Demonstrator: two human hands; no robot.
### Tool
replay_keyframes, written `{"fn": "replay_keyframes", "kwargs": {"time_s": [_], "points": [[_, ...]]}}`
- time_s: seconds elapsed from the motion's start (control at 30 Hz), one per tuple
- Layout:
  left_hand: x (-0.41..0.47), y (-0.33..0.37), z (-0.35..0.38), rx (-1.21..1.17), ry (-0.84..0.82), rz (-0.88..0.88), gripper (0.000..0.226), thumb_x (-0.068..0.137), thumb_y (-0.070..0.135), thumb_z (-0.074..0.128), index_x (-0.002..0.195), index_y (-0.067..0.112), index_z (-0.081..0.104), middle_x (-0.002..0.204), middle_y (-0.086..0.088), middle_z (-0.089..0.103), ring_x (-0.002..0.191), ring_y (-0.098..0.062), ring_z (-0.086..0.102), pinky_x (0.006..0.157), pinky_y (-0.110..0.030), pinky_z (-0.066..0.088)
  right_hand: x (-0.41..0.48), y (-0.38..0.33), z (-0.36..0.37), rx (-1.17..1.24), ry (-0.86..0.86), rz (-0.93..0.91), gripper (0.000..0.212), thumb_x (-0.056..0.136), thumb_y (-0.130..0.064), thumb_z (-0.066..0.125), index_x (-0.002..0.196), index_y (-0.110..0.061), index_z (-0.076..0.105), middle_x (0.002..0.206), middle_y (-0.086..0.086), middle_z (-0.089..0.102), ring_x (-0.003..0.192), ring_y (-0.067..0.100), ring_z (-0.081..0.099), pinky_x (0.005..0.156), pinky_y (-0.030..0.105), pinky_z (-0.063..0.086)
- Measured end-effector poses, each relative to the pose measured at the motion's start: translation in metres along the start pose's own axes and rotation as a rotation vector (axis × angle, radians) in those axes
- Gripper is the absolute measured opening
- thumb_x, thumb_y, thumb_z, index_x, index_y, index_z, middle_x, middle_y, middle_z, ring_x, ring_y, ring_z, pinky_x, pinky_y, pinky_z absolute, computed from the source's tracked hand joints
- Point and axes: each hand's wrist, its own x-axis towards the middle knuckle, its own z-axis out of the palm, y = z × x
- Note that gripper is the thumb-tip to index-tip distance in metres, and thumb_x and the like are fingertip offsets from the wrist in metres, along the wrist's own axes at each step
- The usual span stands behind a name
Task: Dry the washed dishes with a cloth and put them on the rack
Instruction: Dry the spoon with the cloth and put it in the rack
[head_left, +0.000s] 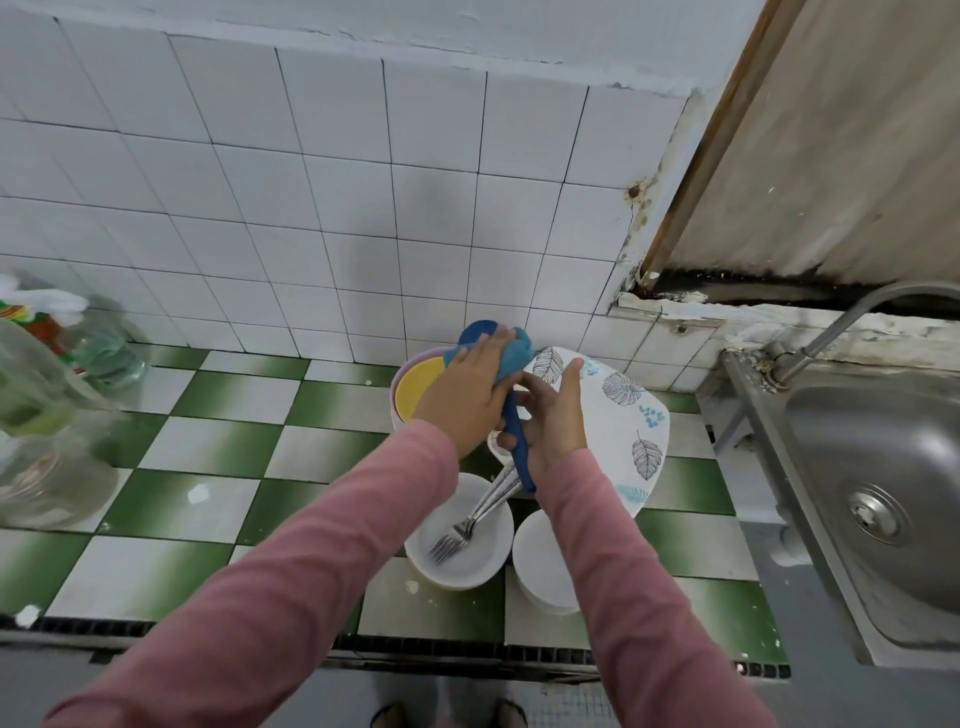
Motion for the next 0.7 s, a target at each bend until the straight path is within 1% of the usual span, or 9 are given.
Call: {"fn": "replay_keyframes", "kwargs": {"time_s": [0.1,0.2,0.27,0.37,0.43,0.5,0.53,0.6,0.7], "points": [[0.009,-0.003,-0.008,0.061,0.102,0.023,0.057,0.106,0.029,0.038,0.156,0.017,0.014,0.164,-0.002,0.018,0.151,-0.019,0.012,0.120,-0.028,0.009,-0.003,0.002,0.002,0.022,-0.048,0.000,0.093,0.090,-0.079,0.016,0.125,-0.007,0.062,0.085,0.012,0.054,0.053,0.020,0.043,0.039,0.019,0.029],[0.005,-0.001,-0.007,0.115,0.129,0.021,0.058,0.106,0.029,0.036,0.157,0.016,0.011,0.165,-0.001,0.012,0.152,-0.019,0.008,0.120,-0.027,0.004,-0.004,0.003,0.001,0.018,-0.060,-0.014,0.094,0.090,-0.080,0.017,0.128,-0.006,0.061,0.079,0.010,0.054,0.052,0.021,0.043,0.039,0.019,0.029],[0.000,0.005,-0.007,0.161,0.101,-0.013,0.058,0.107,0.029,0.035,0.157,0.016,0.009,0.164,-0.002,0.015,0.151,-0.021,0.014,0.120,-0.028,0.009,-0.002,0.003,0.001,0.019,-0.050,-0.019,0.093,0.089,-0.080,0.017,0.121,-0.006,0.064,0.075,0.007,0.054,0.052,0.021,0.043,0.039,0.019,0.028],[-0.005,0.008,-0.006,0.100,0.009,-0.012,0.060,0.105,0.029,0.039,0.157,0.017,0.011,0.158,-0.006,0.032,0.146,-0.026,0.029,0.117,-0.034,0.025,0.001,-0.001,0.002,0.031,-0.020,-0.046,0.086,0.090,-0.079,0.017,0.108,-0.011,0.067,0.085,0.007,0.053,0.055,0.021,0.049,0.041,0.019,0.028],[-0.010,0.009,-0.004,0.096,-0.033,0.039,0.059,0.105,0.028,0.042,0.156,0.017,0.015,0.154,-0.006,0.039,0.144,-0.025,0.032,0.117,-0.034,0.029,0.005,-0.005,0.001,0.033,0.001,-0.064,0.083,0.092,-0.076,0.015,0.115,-0.015,0.067,0.094,0.006,0.056,0.063,0.021,0.055,0.044,0.019,0.030],[-0.014,0.007,-0.003,0.087,-0.055,0.080,0.049,0.103,0.025,0.044,0.150,0.014,0.033,0.138,-0.008,0.054,0.129,-0.026,0.049,0.106,-0.032,0.040,0.007,-0.007,-0.002,0.052,0.025,-0.065,0.081,0.093,-0.075,0.016,0.118,-0.016,0.065,0.105,0.009,0.060,0.072,0.023,0.059,0.048,0.021,0.031],[-0.016,0.007,-0.004,0.035,-0.062,0.095,0.038,0.103,0.024,0.045,0.139,0.014,0.047,0.120,-0.008,0.062,0.113,-0.025,0.058,0.093,-0.031,0.046,0.009,-0.007,-0.003,0.072,0.041,-0.064,0.078,0.093,-0.075,0.019,0.115,-0.016,0.065,0.109,0.011,0.060,0.077,0.025,0.059,0.051,0.022,0.031],[-0.018,0.004,-0.005,-0.105,-0.081,0.110,0.021,0.103,0.025,0.047,0.115,0.013,0.059,0.093,-0.005,0.064,0.084,-0.023,0.062,0.076,-0.035,0.048,0.011,-0.010,-0.005,0.114,0.079,-0.066,0.065,0.095,-0.072,0.026,0.102,-0.017,0.060,0.104,0.012,0.062,0.081,0.026,0.058,0.049,0.021,0.037],[-0.016,-0.006,-0.005,-0.304,0.020,0.043,0.030,0.101,0.034,0.049,0.113,0.009,0.061,0.093,-0.012,0.067,0.083,-0.028,0.064,0.078,-0.046,0.055,0.017,-0.016,-0.008,0.031,0.137,-0.043,0.044,0.101,-0.054,0.038,0.096,-0.014,0.056,0.082,0.007,0.056,0.065,0.017,0.049,0.038,0.018,0.042]]}}
